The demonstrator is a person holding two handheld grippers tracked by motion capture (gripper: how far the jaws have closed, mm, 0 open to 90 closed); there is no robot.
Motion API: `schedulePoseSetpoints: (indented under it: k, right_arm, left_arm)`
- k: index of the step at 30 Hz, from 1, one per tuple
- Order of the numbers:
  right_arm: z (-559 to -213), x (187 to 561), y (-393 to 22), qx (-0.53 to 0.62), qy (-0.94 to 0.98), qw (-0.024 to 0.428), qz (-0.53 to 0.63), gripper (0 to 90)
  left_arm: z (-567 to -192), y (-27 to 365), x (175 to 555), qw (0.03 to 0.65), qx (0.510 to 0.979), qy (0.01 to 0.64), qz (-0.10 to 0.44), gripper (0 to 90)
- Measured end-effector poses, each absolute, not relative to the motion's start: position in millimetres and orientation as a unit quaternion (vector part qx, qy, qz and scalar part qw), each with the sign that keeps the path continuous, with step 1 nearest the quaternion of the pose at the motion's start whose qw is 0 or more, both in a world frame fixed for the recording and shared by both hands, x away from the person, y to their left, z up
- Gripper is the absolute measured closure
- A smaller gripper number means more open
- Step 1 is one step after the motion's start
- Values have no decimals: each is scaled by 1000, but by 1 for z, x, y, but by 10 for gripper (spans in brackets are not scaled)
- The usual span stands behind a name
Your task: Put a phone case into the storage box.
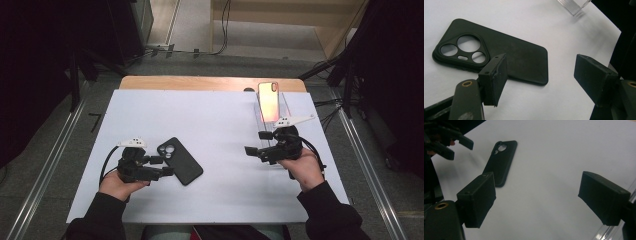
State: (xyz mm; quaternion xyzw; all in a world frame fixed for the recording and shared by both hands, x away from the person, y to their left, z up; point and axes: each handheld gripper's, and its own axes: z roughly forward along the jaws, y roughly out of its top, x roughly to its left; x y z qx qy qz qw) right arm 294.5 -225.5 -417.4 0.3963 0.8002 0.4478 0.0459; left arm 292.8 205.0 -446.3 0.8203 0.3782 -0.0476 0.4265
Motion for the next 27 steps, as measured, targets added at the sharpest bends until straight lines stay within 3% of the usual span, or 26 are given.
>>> schedulePoseSetpoints:
  k: [27]
  right_arm:
    - [-453, 256, -228, 377, 820, 18, 430, 133]
  left_arm:
    - [-445, 206, 294, 429, 818, 377, -70, 287]
